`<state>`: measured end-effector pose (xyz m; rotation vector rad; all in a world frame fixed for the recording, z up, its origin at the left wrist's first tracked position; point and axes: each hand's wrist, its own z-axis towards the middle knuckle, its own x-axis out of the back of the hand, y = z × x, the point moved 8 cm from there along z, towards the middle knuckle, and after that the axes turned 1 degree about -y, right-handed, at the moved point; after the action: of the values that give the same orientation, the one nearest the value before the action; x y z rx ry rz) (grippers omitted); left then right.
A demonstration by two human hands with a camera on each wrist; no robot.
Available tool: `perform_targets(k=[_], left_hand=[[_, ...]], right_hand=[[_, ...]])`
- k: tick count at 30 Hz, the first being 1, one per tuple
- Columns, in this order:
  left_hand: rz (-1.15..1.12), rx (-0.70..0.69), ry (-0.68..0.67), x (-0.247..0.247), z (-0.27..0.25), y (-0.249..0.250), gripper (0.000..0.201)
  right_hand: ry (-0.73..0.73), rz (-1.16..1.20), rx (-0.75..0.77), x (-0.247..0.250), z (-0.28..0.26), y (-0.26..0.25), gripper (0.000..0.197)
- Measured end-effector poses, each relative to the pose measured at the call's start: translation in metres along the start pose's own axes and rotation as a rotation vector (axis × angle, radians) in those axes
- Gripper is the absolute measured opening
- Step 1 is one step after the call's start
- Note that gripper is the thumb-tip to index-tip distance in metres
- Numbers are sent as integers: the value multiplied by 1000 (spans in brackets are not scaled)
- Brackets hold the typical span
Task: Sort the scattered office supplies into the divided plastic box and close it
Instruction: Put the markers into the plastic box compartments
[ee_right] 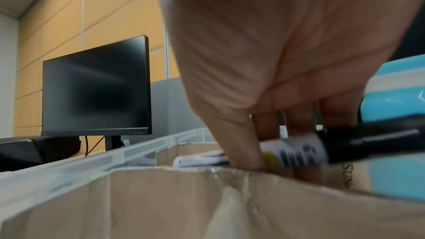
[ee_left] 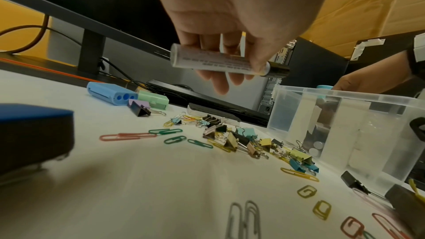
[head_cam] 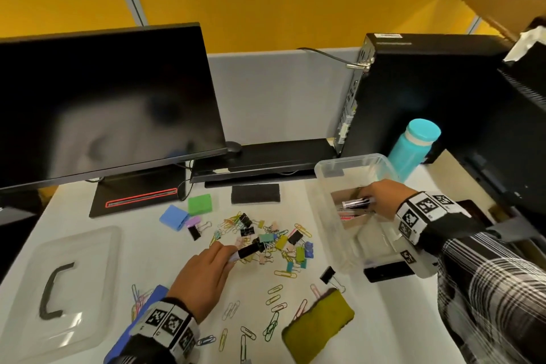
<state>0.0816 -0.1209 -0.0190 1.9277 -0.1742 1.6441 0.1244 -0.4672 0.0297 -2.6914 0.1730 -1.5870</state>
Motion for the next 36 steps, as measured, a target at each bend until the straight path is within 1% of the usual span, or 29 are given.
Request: perform_targets(k=[4,6,8,10,11,12,13,14,15,16,17,19,20,21,22,23,24,27,29,31,33,35,36], left_hand=[[-7,22,4,0,0,-2,64],[-13,31,19,2,0,-1,61],[-14,41,23,2,2,-1,60],[-12,46,15,1,3,-2,65],[-9,48,14,0,4,-2,68],[-7,47,12,1,4,-1,70],[-7,44,9,0,5,-1,71],[-5,45,0,1,6,1,72],[-1,48,-7,1,8,1,74],[-1,54,-19,2,10,2,75],[-8,53,-24,3,11,3,76],[-40,37,-19,10,18,13,77],[-57,23,-5,16,24,21,77],[-77,7,4,22,31,33,74],[-94,-10,11,29,39,48,65],[-102,-28,10,36,48,65,53],[-102,-56,10,40,58,83,45],[-37,-153,-13,42,92,139,54],[19,-233,-54,33,117,172,56],[62,-288,-140,18,138,199,55],[107,-292,-251,1,158,218,51],[139,-261,-344,-12,173,229,46],[127,-242,-366,-17,179,233,47]], right_hand=[[-22,44,23,1,4,0,30],[23,102,32,6,3,3,28],[81,75,15,11,0,7,25],[41,74,16,4,-3,6,26],[-5,49,31,-4,-4,3,30],[-65,17,48,-14,-4,0,40],[-109,-49,55,-22,-4,-2,55],[-127,-28,26,-26,-3,1,64],[-131,-12,9,-27,-3,3,57],[-108,37,17,-24,-2,3,45],[-78,120,31,-18,-3,6,37],[36,264,64,-5,-13,14,37],[122,330,56,1,-23,21,38],[218,368,21,5,-34,29,38],[303,380,-38,5,-46,37,37],[342,384,-112,-2,-58,43,37],[341,387,-177,-13,-68,45,42],[294,417,-314,-49,-80,45,58],[343,410,-357,-64,-80,44,64],[427,336,-382,-69,-80,41,68],[502,279,-391,-70,-79,40,78],[520,262,-389,-70,-78,40,83],[526,259,-386,-70,-78,40,84]])
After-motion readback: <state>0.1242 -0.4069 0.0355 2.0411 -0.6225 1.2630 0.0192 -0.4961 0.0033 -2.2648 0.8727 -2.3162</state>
